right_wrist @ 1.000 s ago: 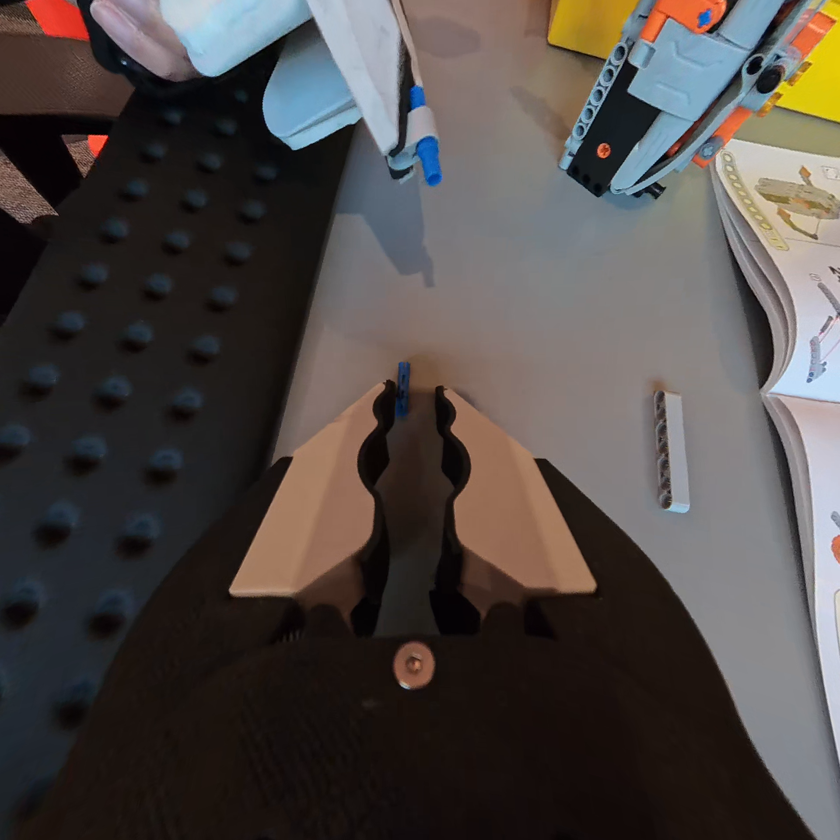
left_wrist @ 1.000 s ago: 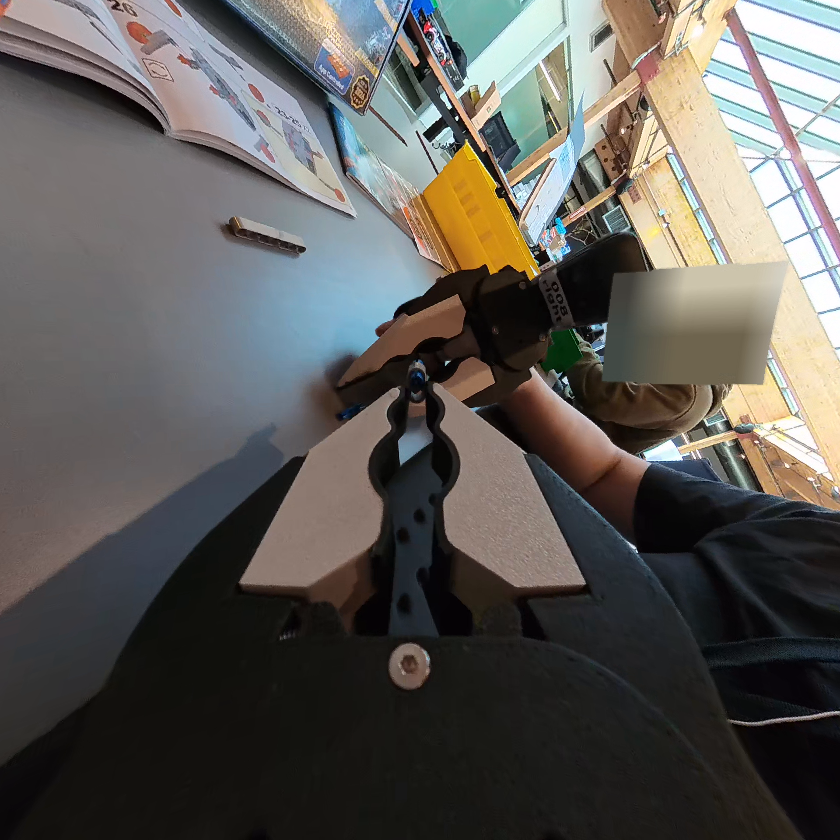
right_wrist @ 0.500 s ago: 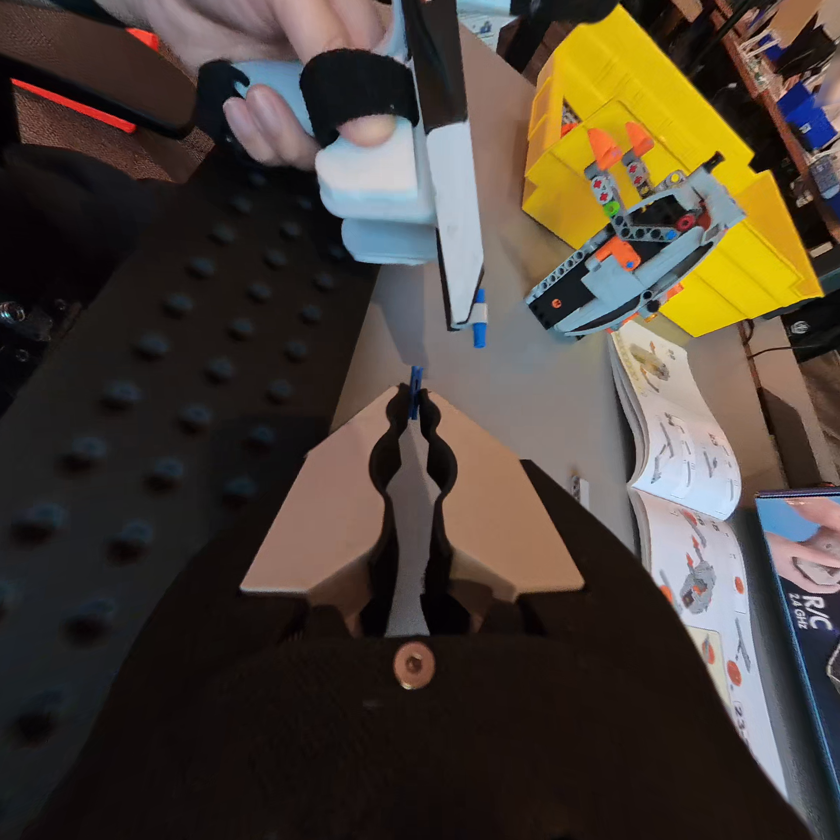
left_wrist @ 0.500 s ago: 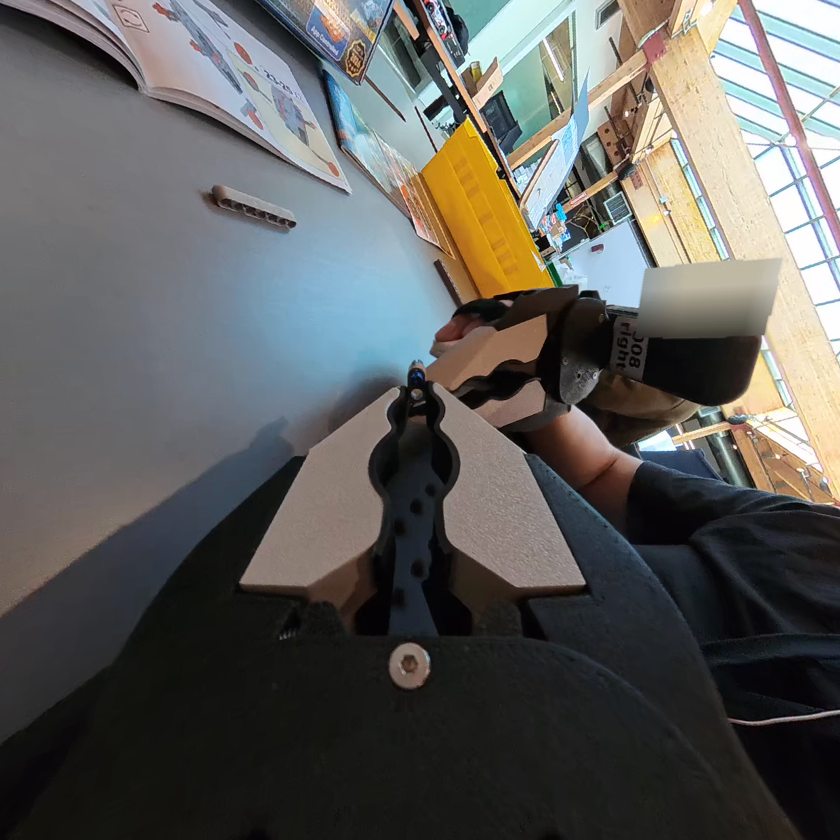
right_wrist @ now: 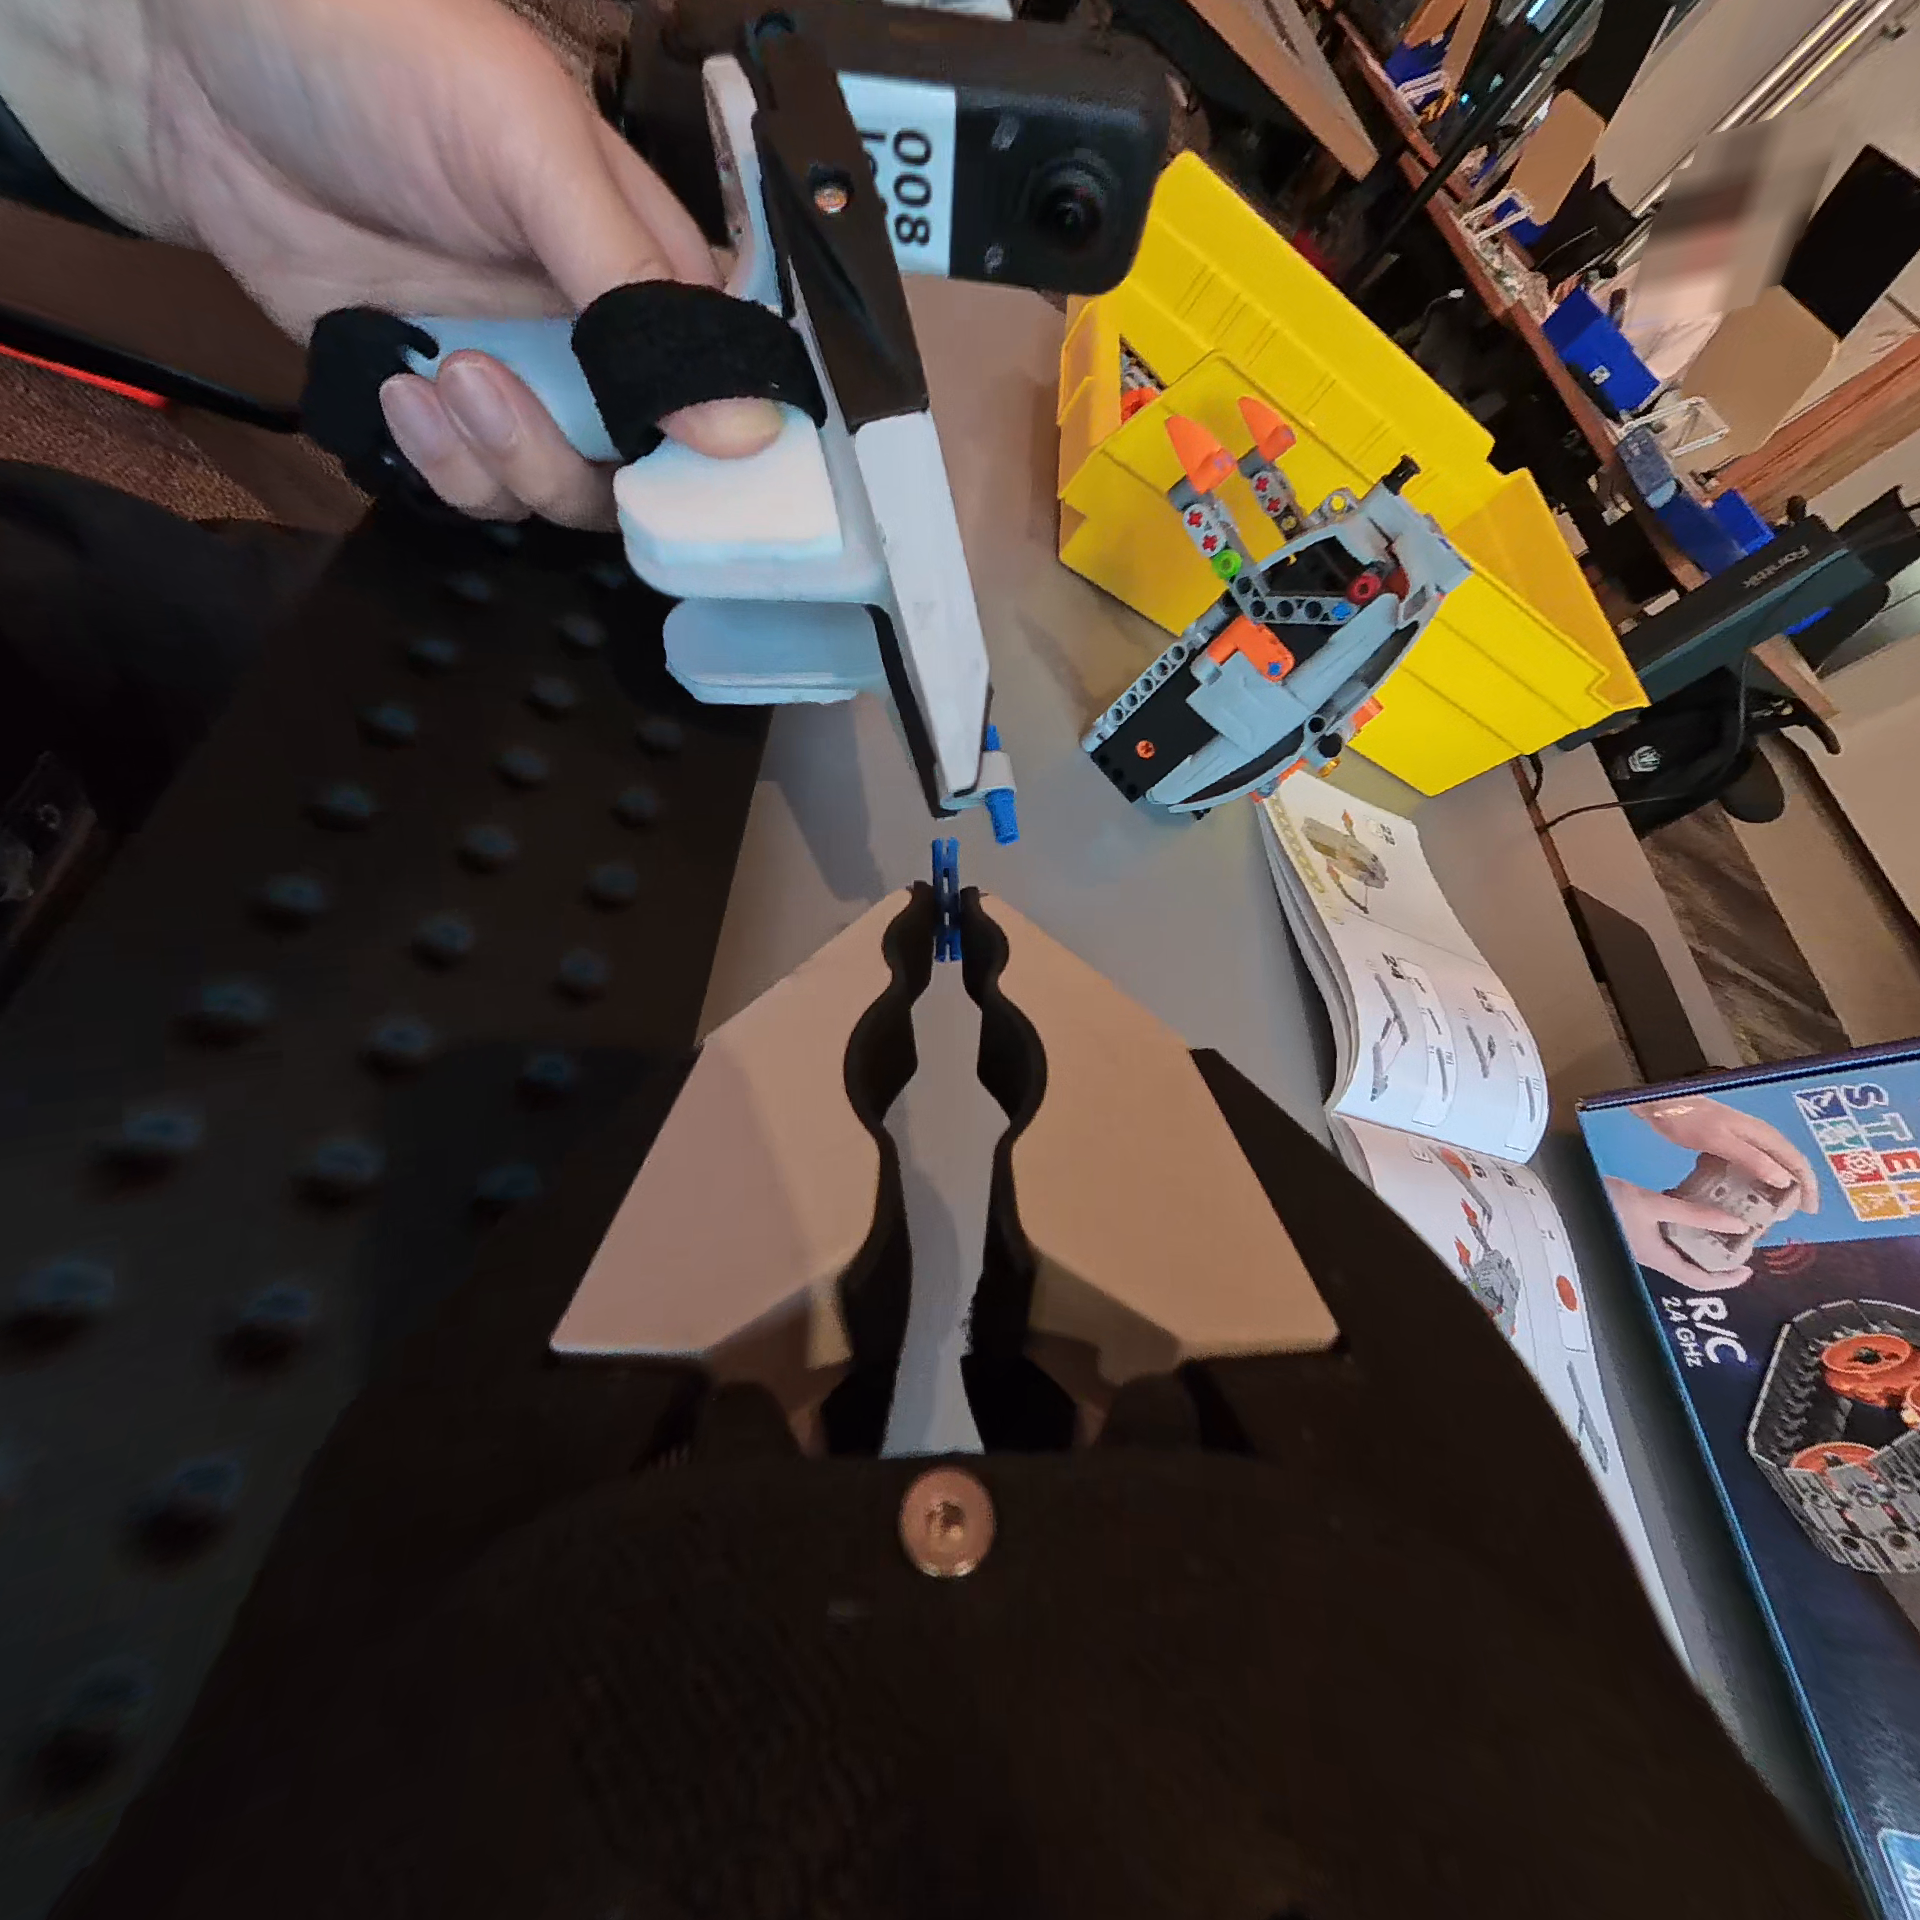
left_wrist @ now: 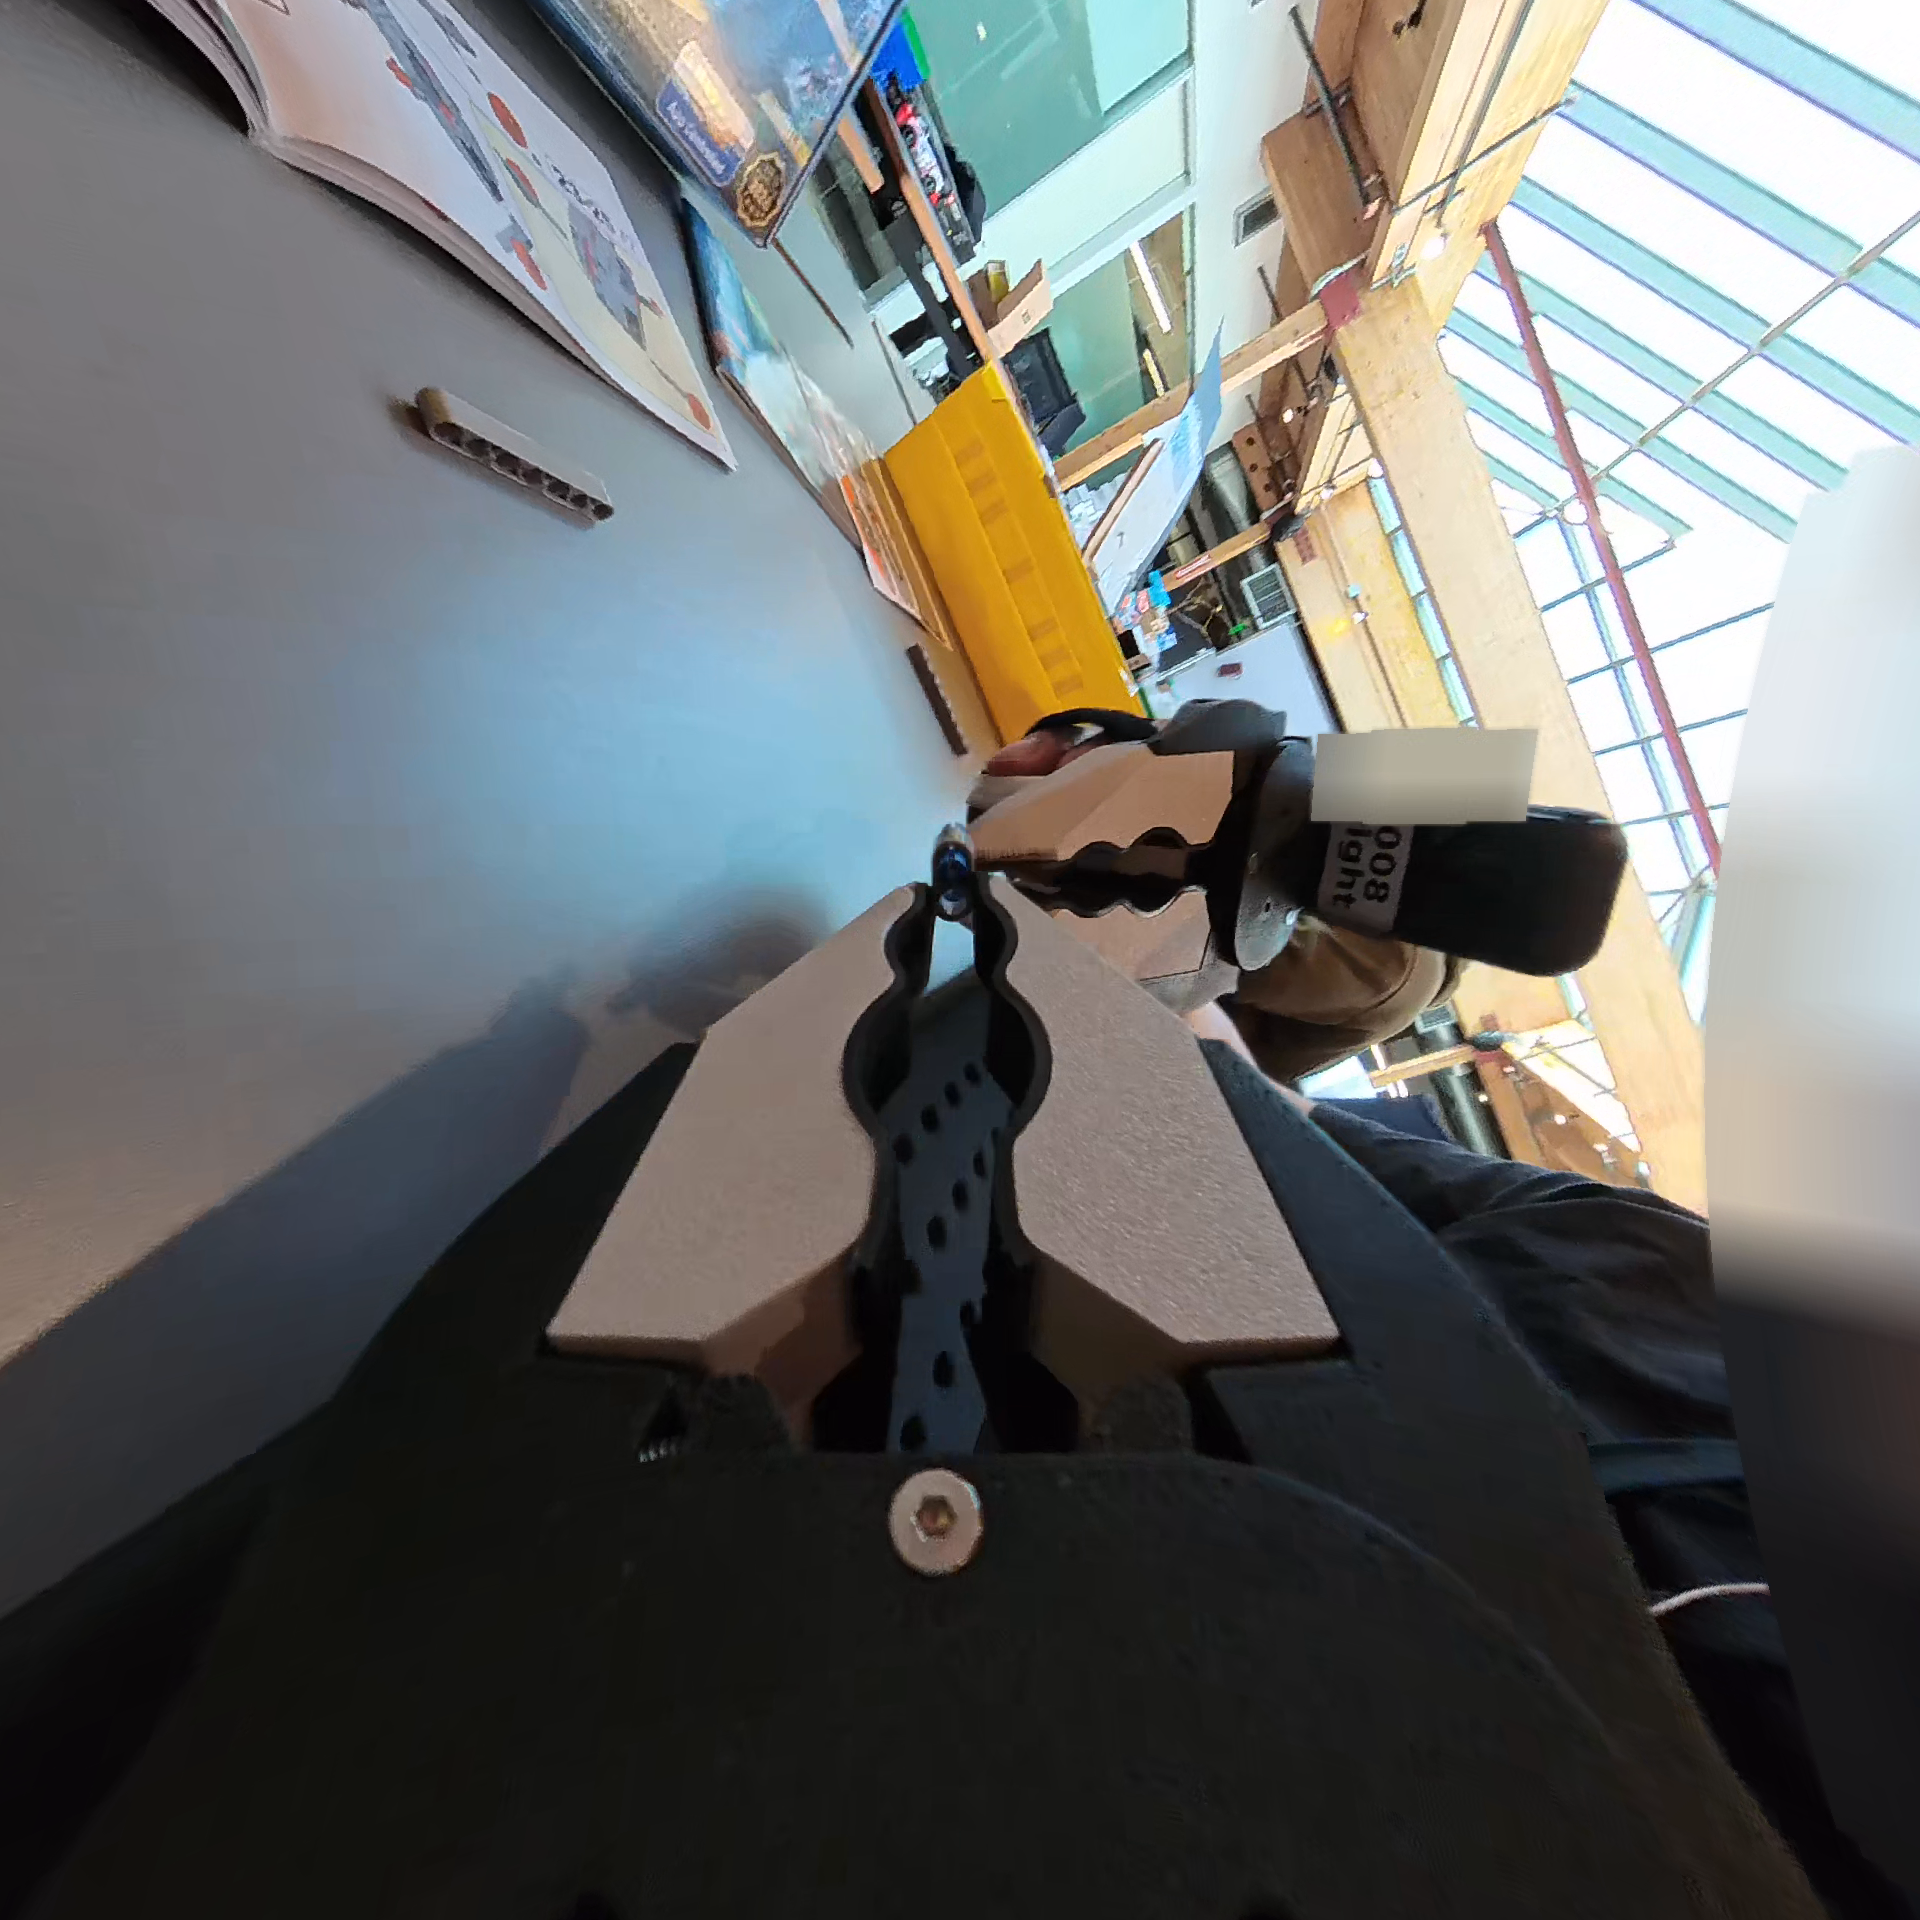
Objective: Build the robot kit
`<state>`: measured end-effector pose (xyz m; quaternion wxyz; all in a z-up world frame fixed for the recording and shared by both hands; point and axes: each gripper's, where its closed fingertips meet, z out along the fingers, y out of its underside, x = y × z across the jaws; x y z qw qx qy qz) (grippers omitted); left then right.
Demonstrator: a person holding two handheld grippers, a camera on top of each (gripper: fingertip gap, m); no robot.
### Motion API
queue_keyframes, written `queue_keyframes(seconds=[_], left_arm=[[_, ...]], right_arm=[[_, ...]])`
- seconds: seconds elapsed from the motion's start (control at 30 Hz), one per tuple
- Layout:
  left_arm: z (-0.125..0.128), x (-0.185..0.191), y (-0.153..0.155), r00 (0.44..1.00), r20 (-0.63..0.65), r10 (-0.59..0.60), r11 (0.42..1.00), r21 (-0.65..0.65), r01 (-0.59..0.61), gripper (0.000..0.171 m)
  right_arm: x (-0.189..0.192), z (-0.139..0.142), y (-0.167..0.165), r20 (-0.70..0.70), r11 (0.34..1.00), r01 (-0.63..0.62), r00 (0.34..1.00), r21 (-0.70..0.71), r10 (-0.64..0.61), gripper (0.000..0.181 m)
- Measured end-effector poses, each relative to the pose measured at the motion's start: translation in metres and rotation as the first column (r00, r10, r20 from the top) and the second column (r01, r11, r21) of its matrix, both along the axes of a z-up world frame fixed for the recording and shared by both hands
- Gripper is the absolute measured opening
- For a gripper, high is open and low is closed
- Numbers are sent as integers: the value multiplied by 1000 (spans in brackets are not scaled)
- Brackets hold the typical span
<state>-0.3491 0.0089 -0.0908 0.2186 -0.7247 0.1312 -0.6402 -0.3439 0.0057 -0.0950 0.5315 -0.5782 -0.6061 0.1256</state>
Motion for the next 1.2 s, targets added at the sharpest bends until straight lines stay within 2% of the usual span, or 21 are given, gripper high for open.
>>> queue_keyframes(seconds=[0.23, 0.47, 0.63, 0.83, 1.03, 1.2], left_arm=[[13, 0, 4, 993, 118, 31, 999, -33, -28, 5], [23, 6, 2, 975, 222, 29, 997, -76, -12, 5], [22, 6, 4, 976, 211, 51, 997, -68, -37, 5], [19, 8, 4, 980, 191, 51, 997, -66, -39, 5], [14, 9, -4, 991, 134, -14, 999, -37, 19, 5], [9, 10, -6, 993, 111, -36, 998, -53, 42, 5]], right_arm=[[-1, 19, 3, -57, 996, 57, 997, 73, -53, 2], [1, 22, 7, -39, 983, 124, 992, 135, -120, 2], [-1, 23, 7, -36, 981, 131, 991, 142, -127, 2], [0, 21, 6, 14, 968, 115, 993, 222, -121, 2], [0, 16, -4, 0, 983, 13, 1000, 182, -13, 2], [-1, 13, -9, 19, 981, -28, 1000, 194, 25, 2]])
